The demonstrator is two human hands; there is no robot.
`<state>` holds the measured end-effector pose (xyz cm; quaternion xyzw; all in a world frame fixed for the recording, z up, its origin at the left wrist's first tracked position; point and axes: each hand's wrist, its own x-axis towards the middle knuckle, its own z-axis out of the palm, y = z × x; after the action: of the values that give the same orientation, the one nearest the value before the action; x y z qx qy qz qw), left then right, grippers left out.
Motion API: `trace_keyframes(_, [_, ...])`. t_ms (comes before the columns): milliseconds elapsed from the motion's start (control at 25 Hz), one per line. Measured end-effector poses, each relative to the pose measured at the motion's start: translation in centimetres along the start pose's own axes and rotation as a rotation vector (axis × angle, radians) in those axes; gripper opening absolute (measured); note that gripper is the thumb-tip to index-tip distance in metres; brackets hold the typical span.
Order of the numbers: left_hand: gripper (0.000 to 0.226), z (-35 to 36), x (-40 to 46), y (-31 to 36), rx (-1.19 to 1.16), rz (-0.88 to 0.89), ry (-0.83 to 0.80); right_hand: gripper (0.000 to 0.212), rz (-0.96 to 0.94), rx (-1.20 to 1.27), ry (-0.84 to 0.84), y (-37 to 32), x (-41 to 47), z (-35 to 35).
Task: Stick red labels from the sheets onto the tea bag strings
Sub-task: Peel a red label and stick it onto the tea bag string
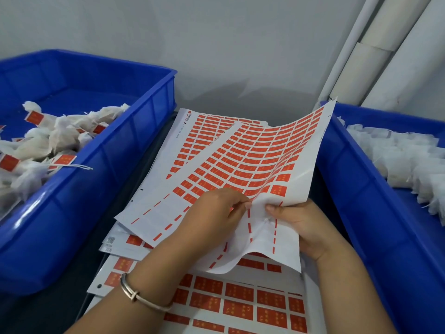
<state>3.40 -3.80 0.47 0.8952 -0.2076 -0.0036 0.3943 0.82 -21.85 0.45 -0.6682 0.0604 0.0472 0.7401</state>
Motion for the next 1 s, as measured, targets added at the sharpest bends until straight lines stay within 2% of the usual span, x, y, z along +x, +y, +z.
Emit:
trace_keyframes(200, [0.020, -0.23, 0.17, -0.19, -0.072, -0.030, -0.020, 0.029, 0.030, 0.003, 0.021, 0.01, 0.08, -0.12])
trace_keyframes(400, [0.024, -0.21, 0.13, -0.19, -0.040, -0.013, 0.016, 0.037, 0.031, -0.023, -0.036, -0.19, -0.06, -0.07])
trace_keyframes(560, [0.018, -0.10, 0.03, -0.12, -0.071, -0.035, 0.029, 0.031, -0.008, -0.049, -0.032, -0.13, -0.06, 0.00])
trace_keyframes(760, [0.008, 0.01, 0.13, -0.14, -0.235, -0.136, -0.038, 0.043, -0.044, -0.074, -0.007, -0.06, -0.22, -0.10])
trace_keyframes(880, [0.020, -0.26, 0.27, -0.11, -0.308, -0.178, -0.098, 0.044, -0.046, -0.069, -0.009, 0.08, -0.24, -0.09])
trace_keyframes(1000, [0.021, -0.35, 0.57, -0.11, -0.329, -0.203, -0.079, 0.047, -0.042, -0.052, -0.030, 0.15, -0.22, -0.07])
